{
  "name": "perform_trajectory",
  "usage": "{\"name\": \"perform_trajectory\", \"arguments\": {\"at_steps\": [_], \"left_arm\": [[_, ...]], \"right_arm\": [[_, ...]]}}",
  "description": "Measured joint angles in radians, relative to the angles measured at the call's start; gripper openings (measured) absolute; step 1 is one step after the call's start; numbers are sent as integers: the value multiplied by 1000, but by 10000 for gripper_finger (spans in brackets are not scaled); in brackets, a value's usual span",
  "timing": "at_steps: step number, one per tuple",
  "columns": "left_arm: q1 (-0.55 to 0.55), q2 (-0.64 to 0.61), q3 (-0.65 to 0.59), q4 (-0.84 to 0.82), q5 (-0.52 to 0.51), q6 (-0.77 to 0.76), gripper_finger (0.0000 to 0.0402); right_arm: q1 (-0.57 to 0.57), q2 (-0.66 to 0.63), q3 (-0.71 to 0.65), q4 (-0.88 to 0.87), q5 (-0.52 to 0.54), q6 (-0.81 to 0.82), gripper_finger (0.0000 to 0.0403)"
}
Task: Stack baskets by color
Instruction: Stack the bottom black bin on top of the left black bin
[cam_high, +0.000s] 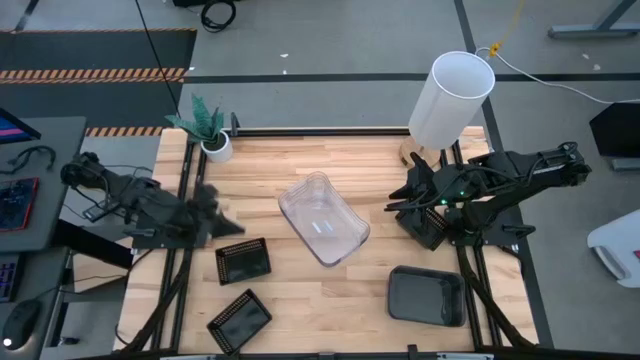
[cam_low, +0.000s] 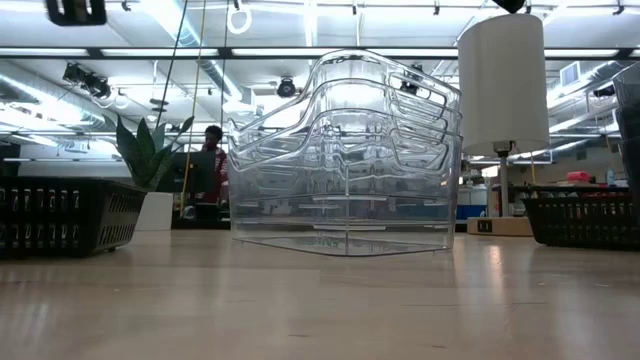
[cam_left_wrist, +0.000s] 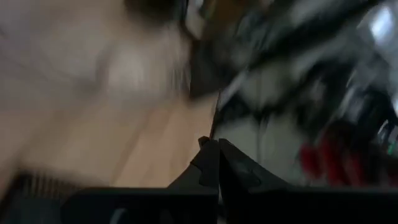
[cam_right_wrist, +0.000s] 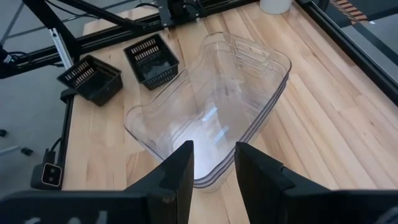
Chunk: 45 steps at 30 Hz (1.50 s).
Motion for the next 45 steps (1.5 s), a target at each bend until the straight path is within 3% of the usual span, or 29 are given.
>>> {"name": "perform_trajectory", "arguments": {"at_steps": [7, 13, 17, 21, 26, 38, 45], "left_arm": [[-64, 330, 177, -259, 345, -62, 14], [-94, 496, 186, -269, 505, -124, 35], [-145, 559, 187, -211, 598, -201, 71], [-226, 606, 188, -165, 602, -295, 119], [-313, 674, 188, -124, 542, -267, 155], [-385, 825, 188, -207, 500, -343, 131], [-416, 831, 188, -243, 332, -389, 121]], "right_arm": [[0, 0, 0, 0, 31, -25, 121], [0, 0, 0, 0, 58, -78, 121], [-1, 0, 0, 0, 63, -97, 121], [-9, 0, 0, 0, 62, -113, 121], [-29, 0, 0, 0, 61, -127, 121], [-53, 0, 0, 0, 60, -159, 121], [-53, 0, 0, 8, 59, -188, 122]]}}
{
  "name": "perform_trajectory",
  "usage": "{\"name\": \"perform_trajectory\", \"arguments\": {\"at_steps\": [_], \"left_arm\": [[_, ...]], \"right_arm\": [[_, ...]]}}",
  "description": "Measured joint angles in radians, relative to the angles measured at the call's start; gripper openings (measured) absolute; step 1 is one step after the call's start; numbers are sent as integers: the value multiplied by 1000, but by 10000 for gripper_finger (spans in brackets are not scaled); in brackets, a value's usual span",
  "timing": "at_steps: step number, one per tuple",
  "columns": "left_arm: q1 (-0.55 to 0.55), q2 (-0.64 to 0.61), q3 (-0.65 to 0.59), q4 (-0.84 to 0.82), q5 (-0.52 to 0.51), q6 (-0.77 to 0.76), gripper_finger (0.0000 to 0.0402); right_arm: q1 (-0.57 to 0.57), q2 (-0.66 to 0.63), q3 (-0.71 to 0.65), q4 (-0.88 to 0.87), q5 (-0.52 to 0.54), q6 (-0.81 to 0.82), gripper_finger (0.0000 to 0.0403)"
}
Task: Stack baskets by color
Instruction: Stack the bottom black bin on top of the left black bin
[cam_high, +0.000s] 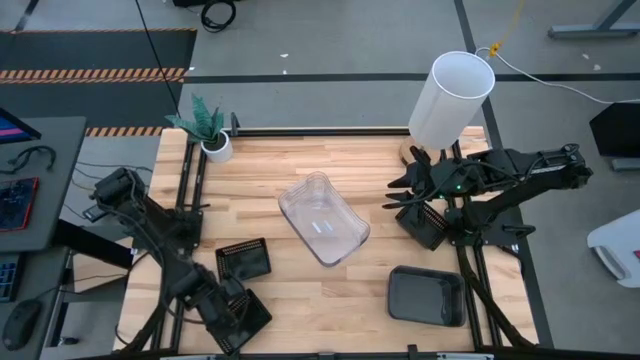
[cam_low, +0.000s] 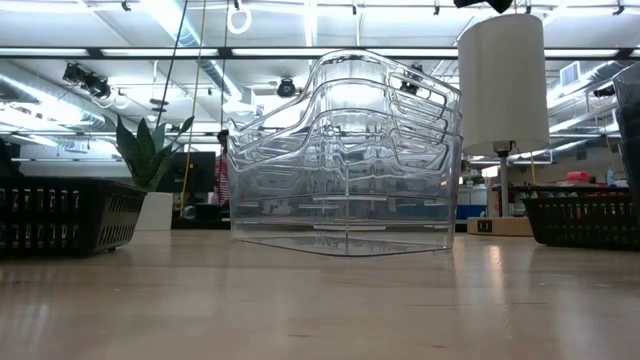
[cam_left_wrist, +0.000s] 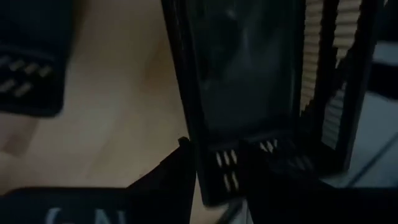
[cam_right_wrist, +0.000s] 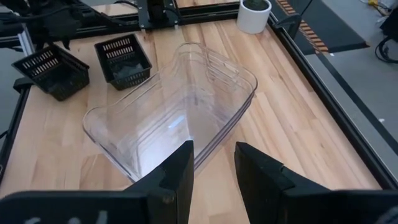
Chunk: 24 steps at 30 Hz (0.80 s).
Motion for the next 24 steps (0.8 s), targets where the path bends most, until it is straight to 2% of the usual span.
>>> {"name": "perform_trajectory", "arguments": {"at_steps": [4, 8, 24], "left_arm": [[-11, 0, 0, 0, -103, -39, 121], [-10, 0, -2, -9, -145, -37, 121], [-18, 136, -2, -3, -125, -37, 117]], "right_arm": [[0, 0, 0, 14, -15, -1, 122], [0, 0, 0, 30, -45, -3, 122], [0, 0, 0, 35, -71, -15, 122]]}}
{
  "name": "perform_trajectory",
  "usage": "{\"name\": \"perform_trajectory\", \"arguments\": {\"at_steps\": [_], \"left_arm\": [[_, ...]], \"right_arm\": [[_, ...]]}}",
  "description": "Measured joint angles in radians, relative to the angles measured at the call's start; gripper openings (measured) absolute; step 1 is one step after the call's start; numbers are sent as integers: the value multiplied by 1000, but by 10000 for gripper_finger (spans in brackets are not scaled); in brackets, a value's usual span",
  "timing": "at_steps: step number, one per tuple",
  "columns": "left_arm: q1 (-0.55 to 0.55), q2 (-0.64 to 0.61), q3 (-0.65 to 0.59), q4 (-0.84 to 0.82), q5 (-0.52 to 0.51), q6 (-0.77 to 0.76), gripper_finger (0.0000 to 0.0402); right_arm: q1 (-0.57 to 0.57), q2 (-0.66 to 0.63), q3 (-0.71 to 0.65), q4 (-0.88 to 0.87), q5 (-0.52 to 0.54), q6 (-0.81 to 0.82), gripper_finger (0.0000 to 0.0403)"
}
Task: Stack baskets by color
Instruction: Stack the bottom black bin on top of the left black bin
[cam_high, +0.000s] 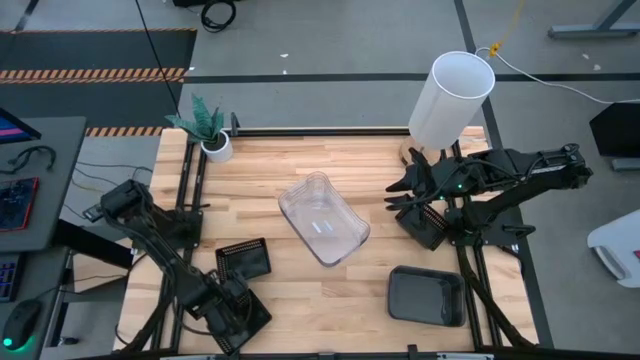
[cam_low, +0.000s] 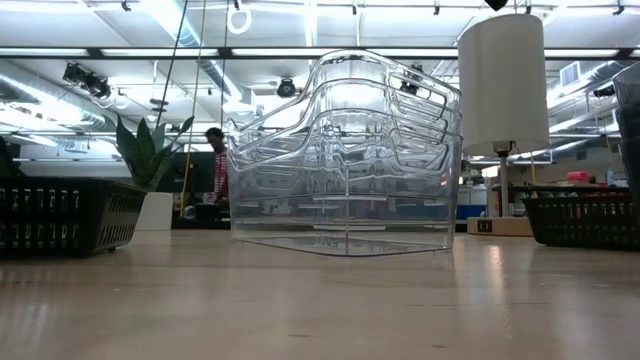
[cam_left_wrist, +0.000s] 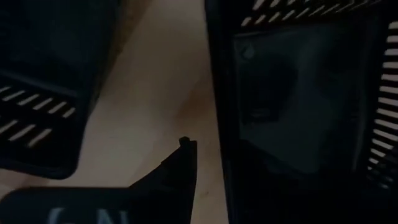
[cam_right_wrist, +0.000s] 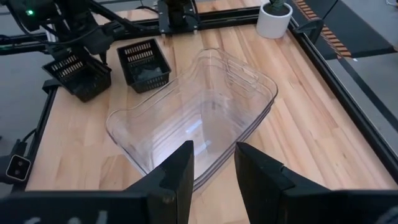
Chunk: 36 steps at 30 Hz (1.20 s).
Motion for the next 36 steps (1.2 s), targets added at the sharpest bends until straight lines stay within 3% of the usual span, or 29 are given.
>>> {"name": "perform_trajectory", "arguments": {"at_steps": [3, 8, 14, 21, 27, 36], "left_arm": [[0, 16, 0, 14, 15, 2, 94], [7, 17, 0, 41, 38, -2, 13], [37, -39, 8, 42, 69, 25, 5], [116, -223, 10, -67, 58, 79, 3], [245, -377, 11, -303, 65, 225, 3], [561, -448, 11, -482, 101, 665, 3]], "right_arm": [[0, 0, 0, 1, 0, -7, 121], [0, 0, 0, 1, 0, -14, 121], [0, 0, 0, 1, 1, -15, 121], [0, 0, 0, 1, 3, -15, 121], [-18, 0, 0, 3, 2, -44, 121], [-35, 0, 0, 5, 0, -52, 121]]}}
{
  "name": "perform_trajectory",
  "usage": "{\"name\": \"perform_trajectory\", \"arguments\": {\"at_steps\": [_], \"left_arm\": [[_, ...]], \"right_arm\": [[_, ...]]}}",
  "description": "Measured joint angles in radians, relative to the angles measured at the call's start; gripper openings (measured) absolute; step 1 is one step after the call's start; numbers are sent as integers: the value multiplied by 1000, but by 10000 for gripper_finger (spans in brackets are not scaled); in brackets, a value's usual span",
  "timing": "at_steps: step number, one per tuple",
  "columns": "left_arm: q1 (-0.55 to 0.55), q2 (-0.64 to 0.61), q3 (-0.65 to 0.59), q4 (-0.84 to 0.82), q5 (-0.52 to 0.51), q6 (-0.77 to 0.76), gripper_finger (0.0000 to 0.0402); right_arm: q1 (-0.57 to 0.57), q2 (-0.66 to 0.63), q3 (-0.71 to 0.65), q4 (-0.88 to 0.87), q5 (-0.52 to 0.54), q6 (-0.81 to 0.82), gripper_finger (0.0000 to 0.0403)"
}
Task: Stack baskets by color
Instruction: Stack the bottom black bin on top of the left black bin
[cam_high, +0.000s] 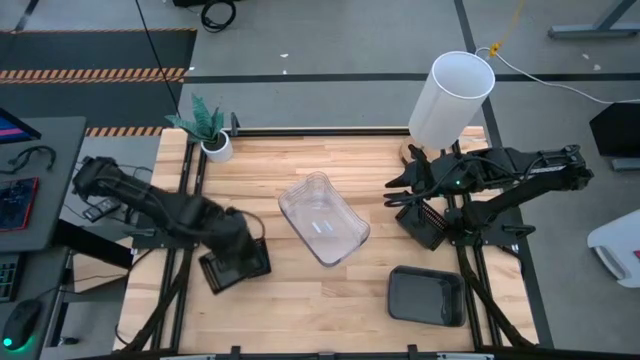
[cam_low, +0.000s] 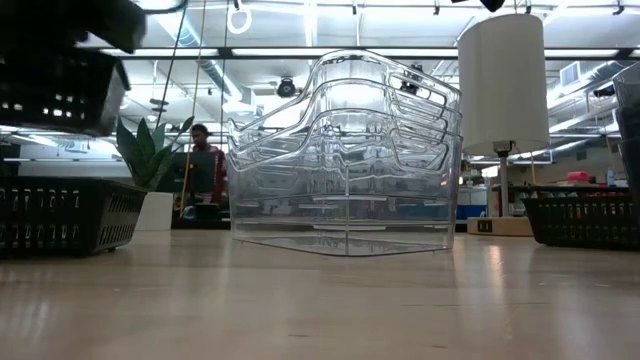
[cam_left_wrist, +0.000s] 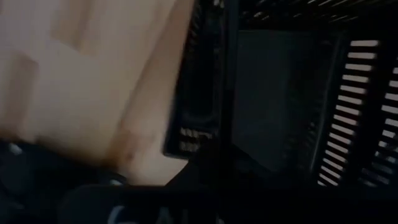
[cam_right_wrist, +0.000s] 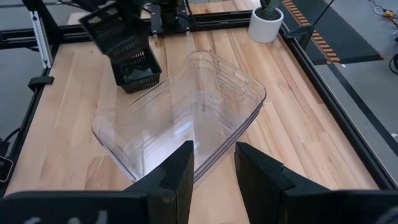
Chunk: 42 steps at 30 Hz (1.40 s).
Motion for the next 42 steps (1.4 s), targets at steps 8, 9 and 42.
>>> {"name": "perform_trajectory", "arguments": {"at_steps": [8, 9, 42], "left_arm": [[138, 64, -12, 7, -12, 318, 2], [140, 78, -12, 4, -11, 342, 2], [107, 294, -11, 153, 89, 234, 188]], "right_arm": [[0, 0, 0, 1, 0, 3, 121], [0, 0, 0, 0, 0, 4, 121], [-57, 26, 1, -211, -98, 162, 121]]}}
